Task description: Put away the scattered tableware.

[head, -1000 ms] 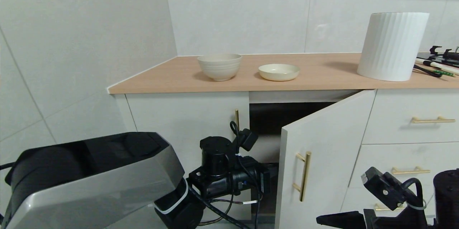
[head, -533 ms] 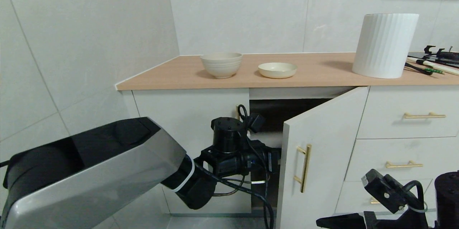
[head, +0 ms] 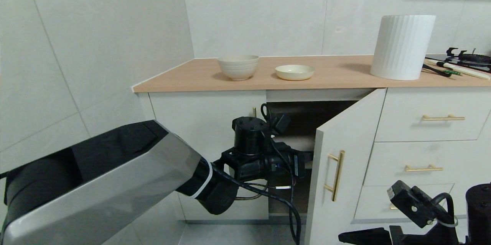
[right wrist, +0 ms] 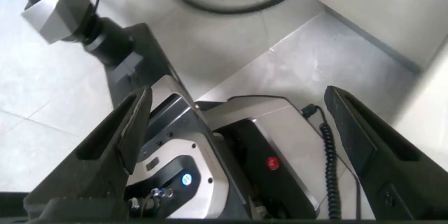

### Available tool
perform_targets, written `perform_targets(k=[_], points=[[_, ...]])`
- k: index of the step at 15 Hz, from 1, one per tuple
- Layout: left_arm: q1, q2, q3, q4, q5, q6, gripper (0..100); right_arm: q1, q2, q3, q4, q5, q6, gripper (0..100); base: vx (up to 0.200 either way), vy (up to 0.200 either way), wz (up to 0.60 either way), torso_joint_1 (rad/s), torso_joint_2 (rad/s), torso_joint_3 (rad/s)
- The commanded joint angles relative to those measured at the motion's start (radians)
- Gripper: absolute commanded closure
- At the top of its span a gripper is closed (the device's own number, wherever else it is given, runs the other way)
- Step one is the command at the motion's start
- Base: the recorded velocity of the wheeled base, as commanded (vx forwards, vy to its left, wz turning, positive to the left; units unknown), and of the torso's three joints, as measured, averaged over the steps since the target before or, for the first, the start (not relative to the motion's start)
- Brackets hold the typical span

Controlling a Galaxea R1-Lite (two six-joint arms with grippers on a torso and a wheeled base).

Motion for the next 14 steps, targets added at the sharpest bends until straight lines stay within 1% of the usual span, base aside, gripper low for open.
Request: perform_targets(k=[1,4,6,7,8,9,10,11,12,13,14], points=[[0.003,0.013,-0.013,0.000,0.003,-0.001,100,0.000,0.003,0.000,0.000,0.001,0.000,0,0.000,0.000,0.00,0.000,0.00,0.000],[0.003,0.026,-0.027,0.003,0.003,-0.001,100,0.000,0.003,0.000,0.000,0.001,0.000,0,0.000,0.000,0.00,0.000,0.00,0.000],[-0.008,0.029,-0.045,0.026,0.003,0.001,100,0.000,0.002,0.000,0.000,0.002,0.000,0,0.000,0.000,0.00,0.000,0.00,0.000],[-0.019,0.033,-0.068,0.053,0.003,0.002,100,0.002,0.000,0.000,-0.002,0.002,0.000,0,0.000,0.000,0.00,0.000,0.00,0.000],[-0.039,0.018,-0.122,0.142,0.003,0.010,100,0.011,-0.009,0.000,-0.005,0.002,0.000,0,0.000,0.000,0.00,0.000,0.00,0.000],[-0.051,0.006,-0.139,0.174,0.003,0.015,100,0.014,-0.017,0.002,-0.005,0.002,0.000,0,0.000,0.000,0.00,0.000,0.00,0.000],[-0.097,-0.026,-0.174,0.242,0.003,0.038,100,0.034,-0.059,0.000,-0.005,0.002,0.000,0,0.000,0.000,0.00,0.000,0.00,0.000],[-0.146,-0.051,-0.190,0.279,0.003,0.062,100,0.068,-0.107,0.000,-0.005,0.001,0.000,0,0.000,0.000,0.00,0.000,0.00,0.000],[-0.183,-0.066,-0.190,0.300,0.003,0.082,100,0.089,-0.147,0.000,0.001,0.001,0.000,0,0.000,0.000,0.00,0.000,0.00,0.000],[-0.232,-0.089,-0.190,0.328,0.003,0.119,100,0.117,-0.202,0.002,0.006,0.002,0.002,0,0.000,0.000,0.00,0.000,0.00,0.000],[-0.272,-0.115,-0.187,0.349,0.003,0.136,100,0.131,-0.244,-0.002,0.037,0.002,0.002,0,0.000,0.000,0.00,0.000,0.00,0.000]])
